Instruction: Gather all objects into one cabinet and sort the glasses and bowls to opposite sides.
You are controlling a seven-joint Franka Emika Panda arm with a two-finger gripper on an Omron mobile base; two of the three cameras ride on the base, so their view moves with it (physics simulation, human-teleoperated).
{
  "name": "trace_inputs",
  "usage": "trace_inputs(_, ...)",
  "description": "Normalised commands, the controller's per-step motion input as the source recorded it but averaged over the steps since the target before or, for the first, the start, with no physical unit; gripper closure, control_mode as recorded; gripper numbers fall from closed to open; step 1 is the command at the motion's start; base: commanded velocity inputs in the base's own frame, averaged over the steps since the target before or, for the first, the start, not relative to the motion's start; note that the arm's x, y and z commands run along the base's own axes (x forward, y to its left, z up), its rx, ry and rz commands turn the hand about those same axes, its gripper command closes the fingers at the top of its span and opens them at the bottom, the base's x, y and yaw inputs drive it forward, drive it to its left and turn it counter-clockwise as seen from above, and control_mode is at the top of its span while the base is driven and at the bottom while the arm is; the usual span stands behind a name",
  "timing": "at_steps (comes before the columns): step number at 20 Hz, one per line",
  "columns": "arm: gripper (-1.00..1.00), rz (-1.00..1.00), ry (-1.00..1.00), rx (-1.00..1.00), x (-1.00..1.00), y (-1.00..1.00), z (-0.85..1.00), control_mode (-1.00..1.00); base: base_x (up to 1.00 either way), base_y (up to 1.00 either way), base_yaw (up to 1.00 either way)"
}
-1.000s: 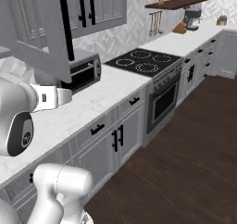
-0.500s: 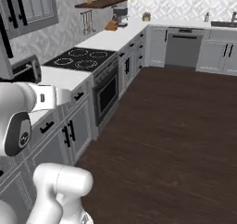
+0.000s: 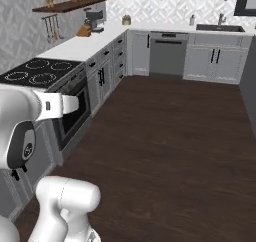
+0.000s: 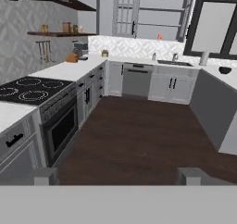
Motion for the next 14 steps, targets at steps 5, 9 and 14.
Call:
trace_inputs(5,-1.00,0.00,0.00,0.00,0.00,0.00,0.00,1.00,1.00,-0.59,-0.03)
trace_inputs(9,-1.00,0.00,0.00,0.00,0.00,0.00,0.00,1.00,1.00,-0.56,0.00)
trace_inputs(14,-1.00,0.00,0.00,0.00,0.00,0.00,0.00,1.00,1.00,-0.55,0.00)
